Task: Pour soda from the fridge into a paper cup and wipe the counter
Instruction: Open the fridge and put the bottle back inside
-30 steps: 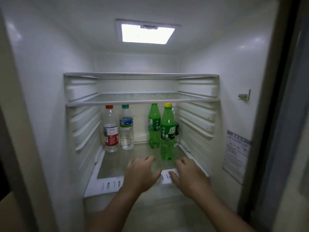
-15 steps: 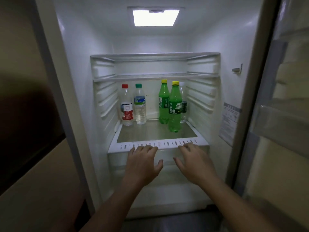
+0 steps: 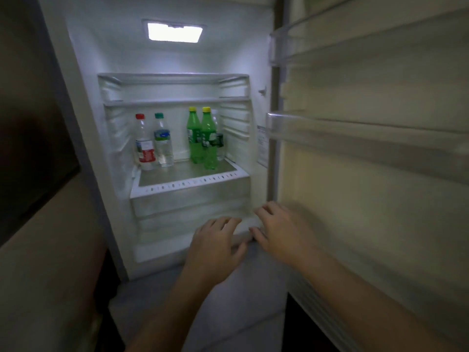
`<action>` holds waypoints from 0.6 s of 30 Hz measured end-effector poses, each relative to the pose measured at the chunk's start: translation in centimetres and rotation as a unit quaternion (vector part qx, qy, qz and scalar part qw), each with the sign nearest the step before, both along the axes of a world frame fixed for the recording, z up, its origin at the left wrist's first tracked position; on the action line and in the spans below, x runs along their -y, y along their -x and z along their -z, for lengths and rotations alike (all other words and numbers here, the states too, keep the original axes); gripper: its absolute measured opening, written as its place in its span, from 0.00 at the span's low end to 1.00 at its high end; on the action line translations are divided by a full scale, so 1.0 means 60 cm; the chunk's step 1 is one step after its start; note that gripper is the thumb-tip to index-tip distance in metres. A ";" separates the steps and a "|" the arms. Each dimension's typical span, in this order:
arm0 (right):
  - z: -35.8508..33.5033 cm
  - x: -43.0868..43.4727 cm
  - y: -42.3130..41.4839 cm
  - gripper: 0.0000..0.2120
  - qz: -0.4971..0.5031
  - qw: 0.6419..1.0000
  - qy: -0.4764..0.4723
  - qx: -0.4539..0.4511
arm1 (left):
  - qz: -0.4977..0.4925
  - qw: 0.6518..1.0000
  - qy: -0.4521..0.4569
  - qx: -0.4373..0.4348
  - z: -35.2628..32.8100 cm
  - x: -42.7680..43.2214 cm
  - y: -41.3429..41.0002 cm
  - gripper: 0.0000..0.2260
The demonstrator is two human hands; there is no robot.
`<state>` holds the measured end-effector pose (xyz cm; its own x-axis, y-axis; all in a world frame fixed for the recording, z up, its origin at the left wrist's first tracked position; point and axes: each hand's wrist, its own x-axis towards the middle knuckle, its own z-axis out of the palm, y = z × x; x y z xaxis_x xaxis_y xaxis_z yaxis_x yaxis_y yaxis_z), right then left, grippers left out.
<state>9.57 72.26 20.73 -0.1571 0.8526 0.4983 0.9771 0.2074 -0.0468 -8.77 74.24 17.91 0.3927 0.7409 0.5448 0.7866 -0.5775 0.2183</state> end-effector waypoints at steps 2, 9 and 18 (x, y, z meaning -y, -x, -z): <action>0.009 0.077 -0.028 0.20 0.021 1.000 0.001 0.008 | 0.045 0.999 0.008 0.017 0.013 0.057 -0.030 0.23; 0.018 0.318 -0.113 0.18 0.095 0.995 -0.016 -0.003 | 0.168 0.985 0.001 0.043 0.023 0.226 -0.145 0.22; 0.038 0.520 -0.184 0.20 0.070 0.996 -0.048 -0.009 | 0.268 0.963 -0.020 0.026 0.032 0.346 -0.221 0.20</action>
<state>20.64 41.09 18.46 -0.0308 0.8141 0.5799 0.9960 0.0737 -0.0505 4.50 53.48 15.98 0.6847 0.4169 0.5978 0.3612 -0.9065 0.2186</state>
